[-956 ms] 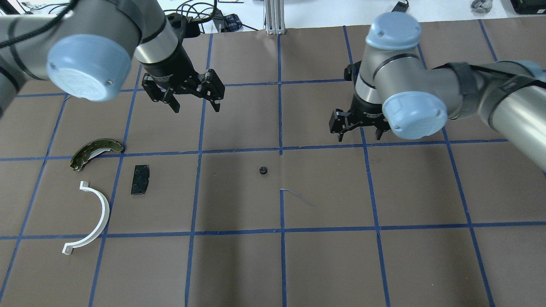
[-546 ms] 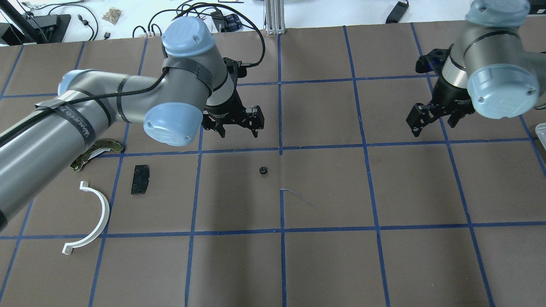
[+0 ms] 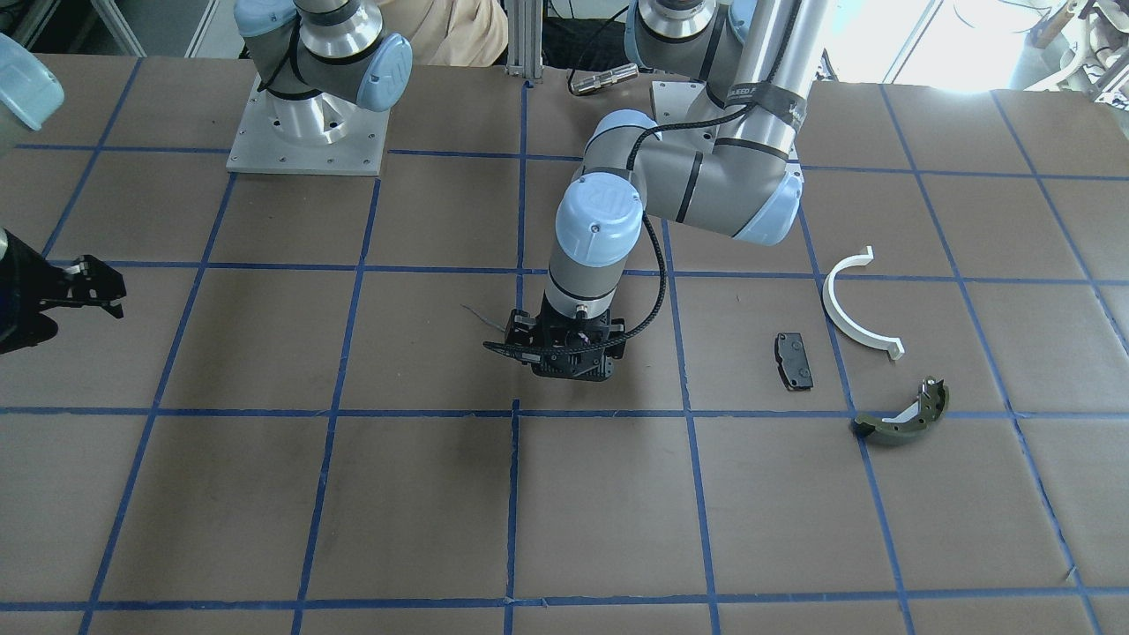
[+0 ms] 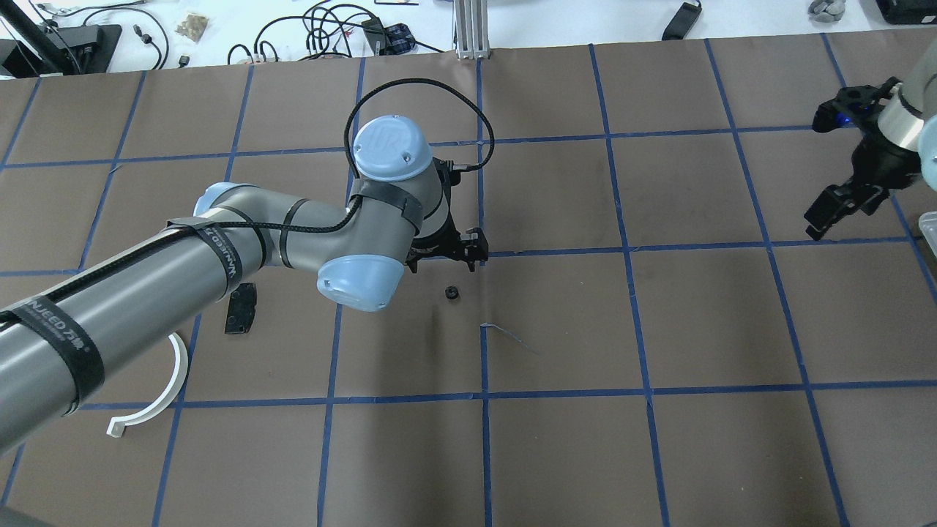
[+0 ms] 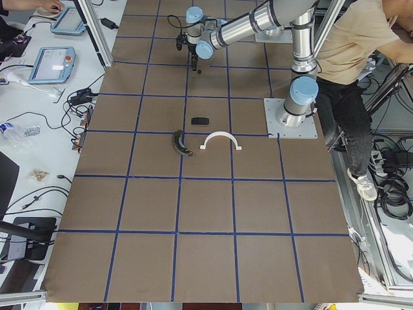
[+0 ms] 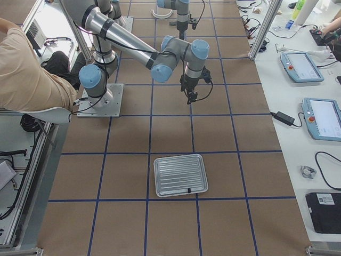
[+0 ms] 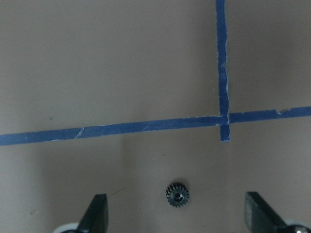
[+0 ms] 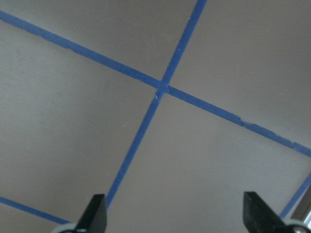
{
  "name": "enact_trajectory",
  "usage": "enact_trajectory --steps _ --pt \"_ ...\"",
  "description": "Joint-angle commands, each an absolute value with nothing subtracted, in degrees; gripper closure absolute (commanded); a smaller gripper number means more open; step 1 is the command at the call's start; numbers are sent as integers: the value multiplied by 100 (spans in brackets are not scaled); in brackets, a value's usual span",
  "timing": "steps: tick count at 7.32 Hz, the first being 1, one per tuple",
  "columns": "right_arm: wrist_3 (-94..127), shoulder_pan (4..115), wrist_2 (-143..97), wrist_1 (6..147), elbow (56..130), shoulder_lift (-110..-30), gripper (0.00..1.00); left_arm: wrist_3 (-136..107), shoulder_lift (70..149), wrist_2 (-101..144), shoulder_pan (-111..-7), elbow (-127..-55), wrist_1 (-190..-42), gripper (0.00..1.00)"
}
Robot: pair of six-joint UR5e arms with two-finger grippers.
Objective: Place bearing gear from tray to pile
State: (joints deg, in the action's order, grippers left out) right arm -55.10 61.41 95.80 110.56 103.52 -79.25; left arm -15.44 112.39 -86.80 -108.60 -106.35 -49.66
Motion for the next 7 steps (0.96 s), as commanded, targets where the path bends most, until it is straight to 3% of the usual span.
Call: enact_trajectory --steps 1,6,7 --pt "-7899 5198 9589 11406 10354 -7718 0 -1592 11399 -8832 -11118 -10696 -4931 4" --pt "-12043 3676 9397 12910 10214 -6796 1 -1679 11584 -8859 -11118 -10731 -4756 4" --pt "-12589 3526 9300 12911 9847 -6568 2 -1635 11584 -8929 -11118 -10758 -4677 19"
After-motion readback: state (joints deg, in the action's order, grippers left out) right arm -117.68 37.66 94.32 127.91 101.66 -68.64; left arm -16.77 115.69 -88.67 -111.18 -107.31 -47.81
